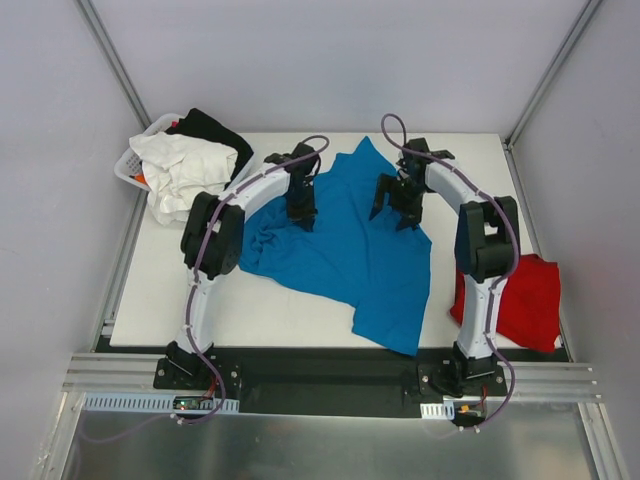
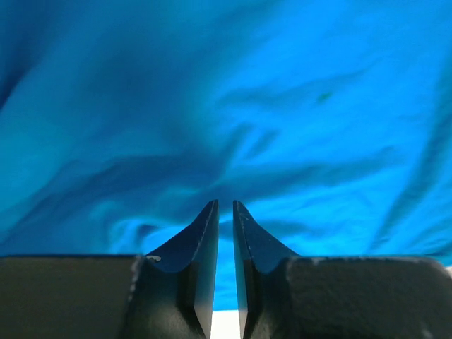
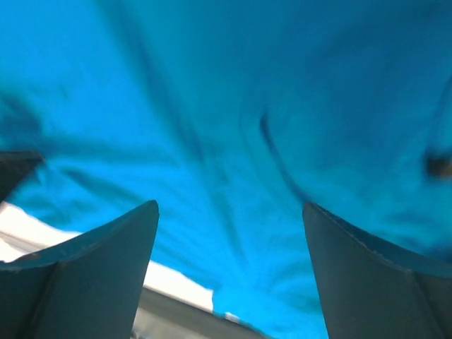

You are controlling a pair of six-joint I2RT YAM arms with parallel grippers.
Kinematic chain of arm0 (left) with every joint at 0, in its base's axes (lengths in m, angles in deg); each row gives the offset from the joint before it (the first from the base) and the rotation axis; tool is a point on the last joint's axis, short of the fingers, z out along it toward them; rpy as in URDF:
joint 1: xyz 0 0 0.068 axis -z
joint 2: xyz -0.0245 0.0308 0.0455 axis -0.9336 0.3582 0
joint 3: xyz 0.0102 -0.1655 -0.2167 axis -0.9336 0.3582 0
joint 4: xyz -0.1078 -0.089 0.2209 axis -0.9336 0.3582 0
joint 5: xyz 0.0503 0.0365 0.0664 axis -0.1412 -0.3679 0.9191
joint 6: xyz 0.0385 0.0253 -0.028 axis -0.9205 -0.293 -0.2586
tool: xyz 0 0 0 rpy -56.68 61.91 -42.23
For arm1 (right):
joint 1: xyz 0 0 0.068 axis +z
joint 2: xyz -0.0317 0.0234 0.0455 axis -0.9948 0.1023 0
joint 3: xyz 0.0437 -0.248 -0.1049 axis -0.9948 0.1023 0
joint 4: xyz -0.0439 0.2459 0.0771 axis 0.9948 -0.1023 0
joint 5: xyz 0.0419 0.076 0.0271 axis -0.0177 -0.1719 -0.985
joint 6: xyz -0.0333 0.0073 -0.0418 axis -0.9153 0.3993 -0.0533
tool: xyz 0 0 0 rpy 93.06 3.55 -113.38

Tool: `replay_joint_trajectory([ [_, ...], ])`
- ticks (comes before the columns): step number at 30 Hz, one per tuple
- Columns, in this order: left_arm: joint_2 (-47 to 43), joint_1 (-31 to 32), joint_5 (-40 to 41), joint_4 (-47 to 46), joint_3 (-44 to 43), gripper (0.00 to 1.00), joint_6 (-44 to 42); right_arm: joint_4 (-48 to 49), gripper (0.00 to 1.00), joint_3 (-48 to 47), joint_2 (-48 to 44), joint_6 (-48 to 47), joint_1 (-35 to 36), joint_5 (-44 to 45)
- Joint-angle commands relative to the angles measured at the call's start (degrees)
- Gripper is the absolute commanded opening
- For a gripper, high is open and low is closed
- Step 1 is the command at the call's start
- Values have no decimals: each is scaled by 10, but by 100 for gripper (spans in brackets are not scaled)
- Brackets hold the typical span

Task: Fold and stack the t-shirts
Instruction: Flatten the tshirt out

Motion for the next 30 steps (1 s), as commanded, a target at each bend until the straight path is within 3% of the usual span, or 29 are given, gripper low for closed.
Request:
replay_joint_trajectory([
  [1,-104,-3,41,27,103,15,8,5,86,99,-120,-1,30,-41],
  [7,-298,8,116,46,292,24,27,38,91,251,-232,8,81,-43],
  [11,-383,6,160,80,349,25,35,58,87,312,-255,11,98,-37],
  [12,-396,4,168,82,359,25,36,62,81,327,-256,12,99,-40],
  [13,-419,3,172,85,379,25,41,65,63,334,-255,12,104,-42],
  [15,-435,-10,179,87,403,25,47,69,38,339,-247,9,111,-41],
  [16,-445,-16,180,85,429,25,53,68,14,340,-244,6,117,-39],
  [18,-458,-31,180,79,450,24,56,65,1,336,-236,6,123,-37],
  [26,-510,-146,160,10,512,24,15,45,1,310,-232,12,140,-28],
  [30,-484,-182,142,-22,507,24,-16,41,4,318,-240,12,147,-22],
])
